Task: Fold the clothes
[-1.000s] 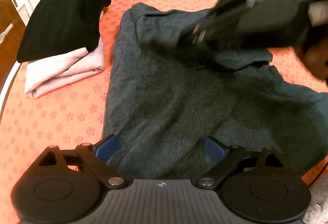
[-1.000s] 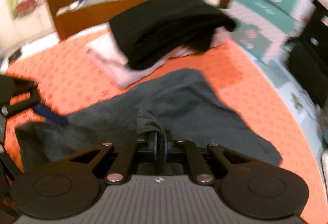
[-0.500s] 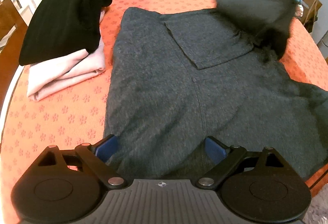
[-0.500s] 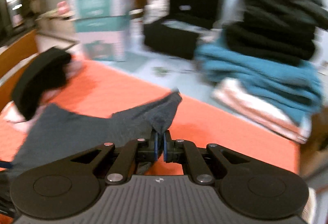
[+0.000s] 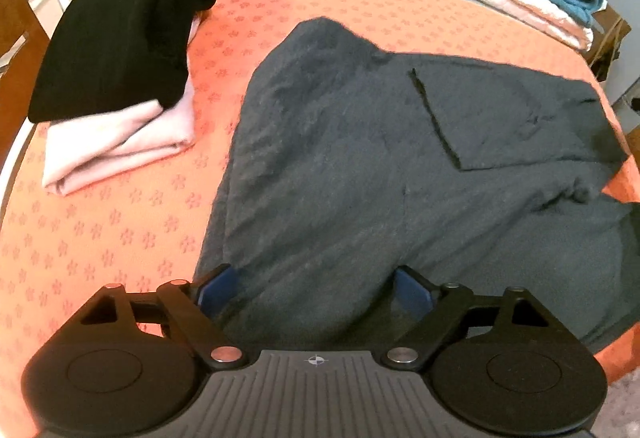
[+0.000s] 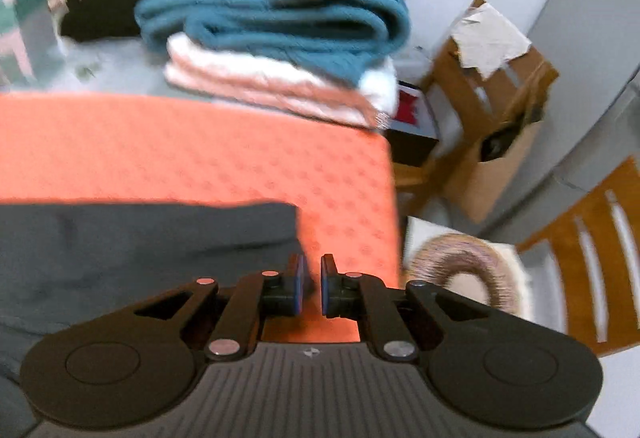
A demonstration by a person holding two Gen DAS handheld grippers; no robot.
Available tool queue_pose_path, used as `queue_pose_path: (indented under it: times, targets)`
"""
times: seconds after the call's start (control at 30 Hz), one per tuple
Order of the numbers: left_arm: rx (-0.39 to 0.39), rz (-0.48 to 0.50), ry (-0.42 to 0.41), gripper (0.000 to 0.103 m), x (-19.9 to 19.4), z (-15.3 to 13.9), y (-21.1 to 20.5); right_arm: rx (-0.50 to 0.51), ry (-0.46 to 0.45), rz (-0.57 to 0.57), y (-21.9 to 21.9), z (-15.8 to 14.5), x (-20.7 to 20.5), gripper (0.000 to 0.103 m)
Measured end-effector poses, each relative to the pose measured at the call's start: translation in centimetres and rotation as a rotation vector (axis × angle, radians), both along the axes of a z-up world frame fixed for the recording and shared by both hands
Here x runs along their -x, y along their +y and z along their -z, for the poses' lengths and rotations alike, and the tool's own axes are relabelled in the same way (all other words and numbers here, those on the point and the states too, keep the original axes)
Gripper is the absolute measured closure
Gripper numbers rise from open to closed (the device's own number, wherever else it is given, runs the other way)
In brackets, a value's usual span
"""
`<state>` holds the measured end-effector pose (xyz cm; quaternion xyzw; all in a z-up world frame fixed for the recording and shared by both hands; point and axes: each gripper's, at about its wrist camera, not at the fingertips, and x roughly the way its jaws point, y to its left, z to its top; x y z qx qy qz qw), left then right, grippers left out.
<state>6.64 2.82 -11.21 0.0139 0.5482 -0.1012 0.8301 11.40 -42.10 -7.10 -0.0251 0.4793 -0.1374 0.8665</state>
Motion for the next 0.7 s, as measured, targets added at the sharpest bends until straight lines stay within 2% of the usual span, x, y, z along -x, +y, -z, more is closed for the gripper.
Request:
queue_pose_path:
  times: [0.13, 0.27, 0.4, 0.53, 0.6, 0.7]
  targets:
    - [0.024, -0.01, -0.027, 0.016, -0.3, -1.0, -0.3, -0.087, -0.021, -0.085, 1.9, -0.5, -0.1, 0.087]
    - [0.033, -0.027, -0.043, 0.016, -0.8, -1.7, -0.5, -0.191, -0.028, -0.231, 5.8, -0.4, -0.7, 0.081]
    - [0.044, -0.046, -0.048, 0.016, -0.8, -2.2, -0.4, -0.286, -0.029, -0.381, 10.0, -0.1, -1.4, 0.08]
    - [0.04, -0.058, -0.047, 0.016, -0.5, -2.2, -0.3, -0.326, -0.007, -0.539, 15.0, 0.3, -2.0, 0.078]
    - [0.038, -0.069, -0.043, 0.016, -0.3, -2.3, -0.2, -0.338, 0.007, -0.615, 17.4, 0.7, -2.1, 0.072]
    - [0.04, -0.088, -0.039, 0.016, 0.2, -2.3, 0.0, -0.325, 0.036, -0.725, 21.4, 1.4, -2.1, 0.071]
